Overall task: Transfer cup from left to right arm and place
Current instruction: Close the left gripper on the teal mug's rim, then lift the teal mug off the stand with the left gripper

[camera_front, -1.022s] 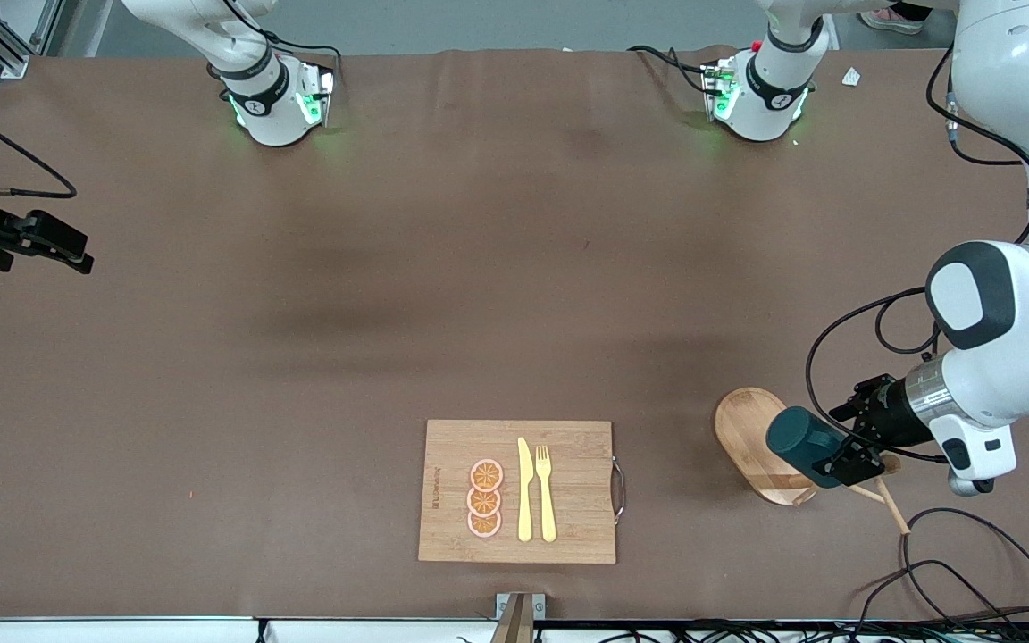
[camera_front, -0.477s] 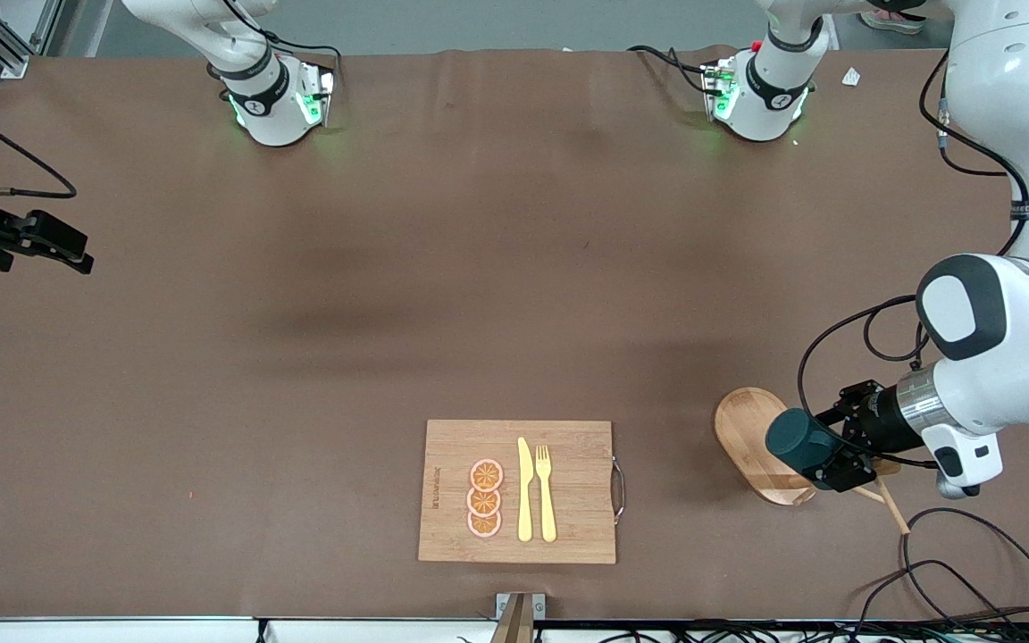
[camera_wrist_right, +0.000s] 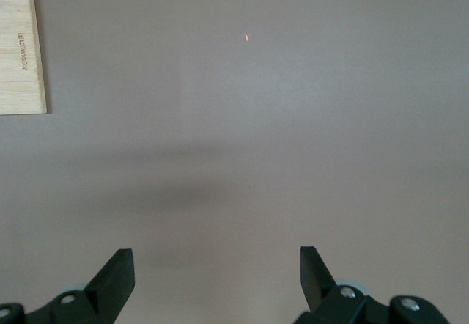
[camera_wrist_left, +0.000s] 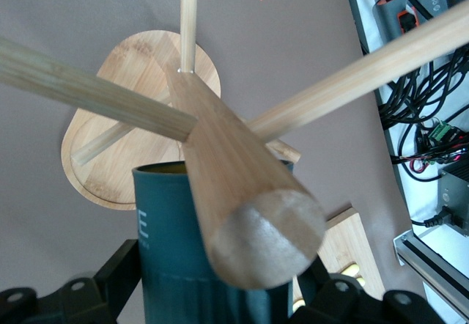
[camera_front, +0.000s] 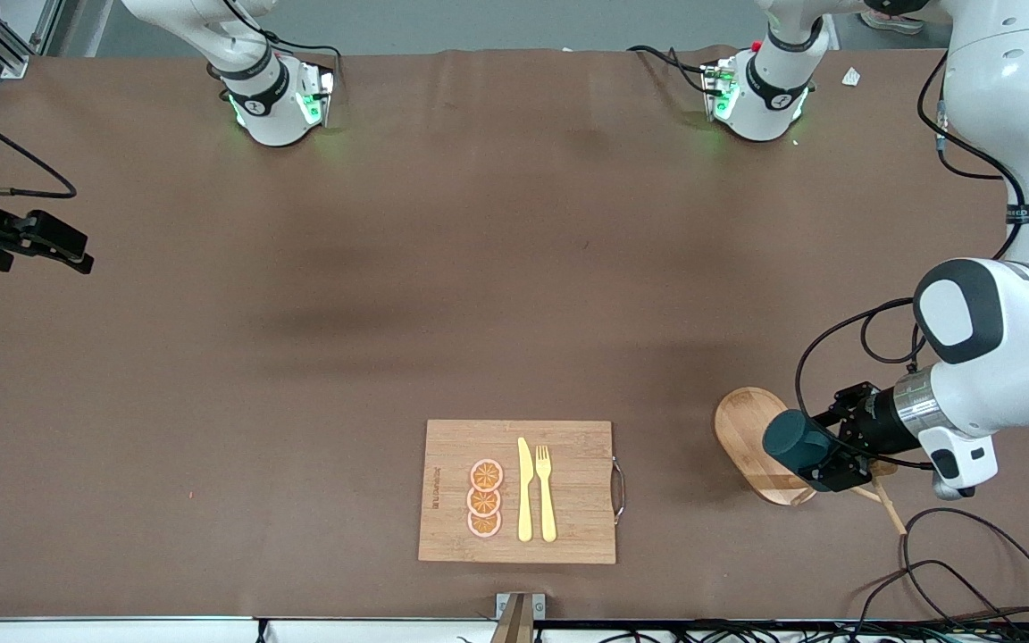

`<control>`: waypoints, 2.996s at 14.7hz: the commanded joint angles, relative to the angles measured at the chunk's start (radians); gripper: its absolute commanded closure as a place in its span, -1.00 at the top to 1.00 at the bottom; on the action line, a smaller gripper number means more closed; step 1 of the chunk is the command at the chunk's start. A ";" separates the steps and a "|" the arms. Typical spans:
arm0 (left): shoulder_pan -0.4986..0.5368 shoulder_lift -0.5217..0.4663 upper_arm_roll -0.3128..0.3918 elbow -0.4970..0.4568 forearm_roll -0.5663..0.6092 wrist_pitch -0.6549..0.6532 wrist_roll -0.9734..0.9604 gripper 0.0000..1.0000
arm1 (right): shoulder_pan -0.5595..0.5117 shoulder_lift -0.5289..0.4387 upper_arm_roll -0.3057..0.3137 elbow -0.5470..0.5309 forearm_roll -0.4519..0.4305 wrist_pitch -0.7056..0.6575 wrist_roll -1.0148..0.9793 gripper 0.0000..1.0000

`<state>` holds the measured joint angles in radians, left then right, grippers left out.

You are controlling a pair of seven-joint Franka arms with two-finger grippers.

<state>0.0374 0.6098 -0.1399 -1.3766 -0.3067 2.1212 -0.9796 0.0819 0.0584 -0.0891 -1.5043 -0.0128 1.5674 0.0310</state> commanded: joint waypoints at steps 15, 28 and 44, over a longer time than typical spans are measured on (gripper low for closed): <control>-0.001 -0.130 -0.003 0.019 -0.005 -0.119 -0.045 0.39 | -0.002 -0.018 0.002 -0.016 -0.007 0.006 0.001 1.00; -0.313 -0.167 -0.003 0.017 0.300 -0.147 -0.250 0.39 | -0.004 -0.018 0.002 -0.017 -0.010 0.005 0.001 1.00; -0.756 0.099 0.008 0.019 1.055 -0.102 -0.795 0.38 | -0.004 -0.018 0.000 -0.019 -0.010 0.003 0.001 1.00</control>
<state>-0.6599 0.6788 -0.1494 -1.3712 0.6608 2.0159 -1.6968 0.0815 0.0584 -0.0911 -1.5043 -0.0129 1.5685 0.0309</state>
